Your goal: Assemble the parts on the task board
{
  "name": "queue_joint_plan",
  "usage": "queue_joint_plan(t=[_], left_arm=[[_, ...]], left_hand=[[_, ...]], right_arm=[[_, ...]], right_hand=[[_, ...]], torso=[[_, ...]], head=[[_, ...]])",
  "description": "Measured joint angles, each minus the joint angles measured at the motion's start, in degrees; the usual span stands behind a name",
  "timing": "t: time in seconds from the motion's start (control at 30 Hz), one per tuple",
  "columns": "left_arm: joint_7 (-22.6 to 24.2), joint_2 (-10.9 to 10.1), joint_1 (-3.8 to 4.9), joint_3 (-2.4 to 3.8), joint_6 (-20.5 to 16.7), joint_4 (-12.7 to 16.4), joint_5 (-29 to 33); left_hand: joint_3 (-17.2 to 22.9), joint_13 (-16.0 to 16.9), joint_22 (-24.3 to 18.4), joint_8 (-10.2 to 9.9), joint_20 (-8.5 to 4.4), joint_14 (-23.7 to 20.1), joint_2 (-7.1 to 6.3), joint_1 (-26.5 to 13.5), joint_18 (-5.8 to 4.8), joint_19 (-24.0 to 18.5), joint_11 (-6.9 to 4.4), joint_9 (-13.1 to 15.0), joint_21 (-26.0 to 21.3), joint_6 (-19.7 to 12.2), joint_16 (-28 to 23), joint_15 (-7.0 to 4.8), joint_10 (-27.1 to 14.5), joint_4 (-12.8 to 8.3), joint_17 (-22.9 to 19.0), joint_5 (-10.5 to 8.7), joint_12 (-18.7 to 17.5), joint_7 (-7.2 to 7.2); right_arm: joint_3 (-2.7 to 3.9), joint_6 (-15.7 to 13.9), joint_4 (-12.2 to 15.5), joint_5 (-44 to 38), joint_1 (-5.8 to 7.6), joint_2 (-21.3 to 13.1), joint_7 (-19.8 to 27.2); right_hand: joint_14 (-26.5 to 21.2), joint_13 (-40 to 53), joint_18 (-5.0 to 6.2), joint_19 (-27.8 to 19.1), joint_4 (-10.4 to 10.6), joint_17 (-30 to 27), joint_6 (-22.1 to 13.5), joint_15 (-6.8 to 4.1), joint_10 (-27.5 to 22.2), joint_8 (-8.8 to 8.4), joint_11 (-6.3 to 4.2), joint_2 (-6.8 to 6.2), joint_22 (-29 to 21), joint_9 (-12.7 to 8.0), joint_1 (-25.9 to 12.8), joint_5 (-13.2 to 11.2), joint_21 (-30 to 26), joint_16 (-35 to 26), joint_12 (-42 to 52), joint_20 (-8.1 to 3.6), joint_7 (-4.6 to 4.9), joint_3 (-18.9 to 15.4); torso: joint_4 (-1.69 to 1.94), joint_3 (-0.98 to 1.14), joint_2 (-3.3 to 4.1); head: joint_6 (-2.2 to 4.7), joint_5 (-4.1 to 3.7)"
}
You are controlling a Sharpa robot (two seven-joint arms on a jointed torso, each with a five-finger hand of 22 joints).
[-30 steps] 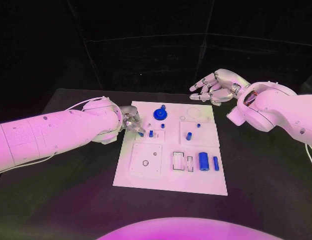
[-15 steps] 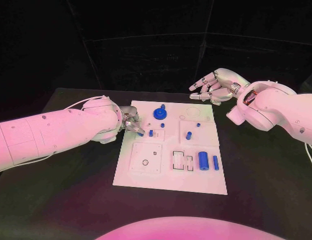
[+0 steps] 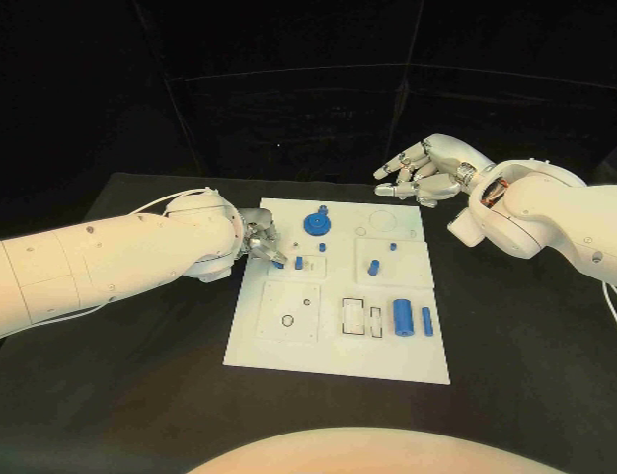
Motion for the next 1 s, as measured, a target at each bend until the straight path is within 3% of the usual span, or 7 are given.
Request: queue_joint_plan(t=[0.3, 1.0], left_arm=[[0.0, 0.5, -0.05, -0.04, 0.0, -0.8, 0.3], [-0.7, 1.3, -0.04, -0.05, 0.6, -1.9, 0.5]], left_hand=[[4.3, -0.5, 0.1, 1.1, 0.0, 0.0, -3.08, -4.2, 0.0, 0.0, -0.31, 0.2, 0.0, 1.2, 0.0, -0.42, 0.5, -3.8, 0.0, 0.0, 0.0, -1.01], [1.6, 0.3, 0.1, 1.9, -0.25, 0.0, -4.1, -7.4, 0.0, 0.2, -0.72, 0.2, 0.0, 2.5, 0.0, -0.82, 0.9, -2.0, 0.0, 0.07, 0.9, -1.53]], right_arm=[[0.0, 0.0, 0.0, 0.0, 0.0, 0.0, 0.0], [0.0, 0.0, 0.0, 0.0, 0.0, 0.1, 0.1]], right_hand=[[0.0, 0.0, 0.0, 0.0, 0.0, 0.0, 0.0, 0.0, 0.0, 0.0, 0.0, 0.22, -0.1, 0.0, -0.2, 0.0, 0.0, -0.2, 0.0, 0.0, 0.0, 0.0], [0.0, 0.0, 0.0, 0.0, 0.0, 0.0, 0.0, 0.0, 0.0, 0.0, 0.0, 0.22, -0.1, 0.0, -0.2, 0.0, 0.0, -0.2, 0.0, 0.0, 0.0, 0.0]], torso=[[0.0, 0.02, 0.03], [-0.02, -0.01, 0.01]], head=[[-0.08, -0.14], [-0.36, -0.34]])
